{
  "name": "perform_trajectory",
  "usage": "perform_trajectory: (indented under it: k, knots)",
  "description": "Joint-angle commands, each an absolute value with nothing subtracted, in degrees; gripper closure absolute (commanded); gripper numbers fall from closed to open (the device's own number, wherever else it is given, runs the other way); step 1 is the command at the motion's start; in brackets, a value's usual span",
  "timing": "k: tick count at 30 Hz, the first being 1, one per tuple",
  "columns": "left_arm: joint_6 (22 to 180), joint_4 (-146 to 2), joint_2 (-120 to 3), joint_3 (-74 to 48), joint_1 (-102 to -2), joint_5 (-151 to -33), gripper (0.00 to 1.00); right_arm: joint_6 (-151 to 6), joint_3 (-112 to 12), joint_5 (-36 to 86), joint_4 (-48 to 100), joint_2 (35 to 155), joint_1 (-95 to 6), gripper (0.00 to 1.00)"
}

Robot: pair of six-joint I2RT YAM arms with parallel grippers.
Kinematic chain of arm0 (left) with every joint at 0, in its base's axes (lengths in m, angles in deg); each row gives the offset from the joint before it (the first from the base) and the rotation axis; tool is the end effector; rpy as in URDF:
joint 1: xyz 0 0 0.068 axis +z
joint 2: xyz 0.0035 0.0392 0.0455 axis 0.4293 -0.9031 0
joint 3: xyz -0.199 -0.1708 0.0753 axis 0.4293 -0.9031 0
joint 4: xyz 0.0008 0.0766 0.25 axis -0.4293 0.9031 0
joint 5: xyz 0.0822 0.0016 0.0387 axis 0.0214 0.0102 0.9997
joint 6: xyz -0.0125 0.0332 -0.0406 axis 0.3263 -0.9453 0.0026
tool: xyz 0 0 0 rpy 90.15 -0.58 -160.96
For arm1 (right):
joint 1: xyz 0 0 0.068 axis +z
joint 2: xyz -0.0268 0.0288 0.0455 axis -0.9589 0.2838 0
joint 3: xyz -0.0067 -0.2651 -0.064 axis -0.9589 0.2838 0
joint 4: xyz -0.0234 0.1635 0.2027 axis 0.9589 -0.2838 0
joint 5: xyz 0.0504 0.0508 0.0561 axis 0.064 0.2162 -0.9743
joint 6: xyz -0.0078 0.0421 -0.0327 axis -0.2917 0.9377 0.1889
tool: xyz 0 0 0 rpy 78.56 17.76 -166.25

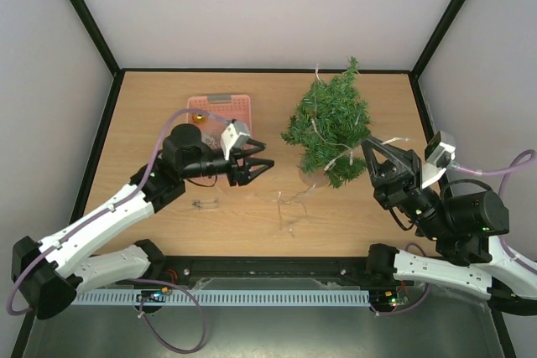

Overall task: Decorate the small christmas tree
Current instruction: Wrap the decoration item around the Christmas tree.

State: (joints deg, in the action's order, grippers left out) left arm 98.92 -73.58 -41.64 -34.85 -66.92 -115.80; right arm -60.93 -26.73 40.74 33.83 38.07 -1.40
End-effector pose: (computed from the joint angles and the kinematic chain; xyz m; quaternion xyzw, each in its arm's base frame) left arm 0.1640 -0.1703 0.3558 0.3743 0.6256 -0.4656 0.5018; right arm 0.0214 0.0508 0.4537 -0.1542 0.4340 0.6073 0.6474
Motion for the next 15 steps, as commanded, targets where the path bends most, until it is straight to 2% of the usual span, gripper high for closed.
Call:
perform_trajectory:
  k: [1, 7, 15]
  knots:
    - [95.3, -78.8, -43.6, -38.1, -70.2, -118.6, 0.39, -62.7, -28.4, 43.3, 36.0, 38.9, -1.4, 0.98]
    - [92.3, -86.8, -46.8, -43.6, -77.4, -117.0, 0.38, -63.2, -28.8, 43.7, 37.5, 38.9, -1.3, 0.98]
    - [90.5, -91.7, -51.9, -46.9, -80.5, -115.4, 0.36, -63.7, -28.6, 44.6, 38.4, 38.9, -1.3, 0.98]
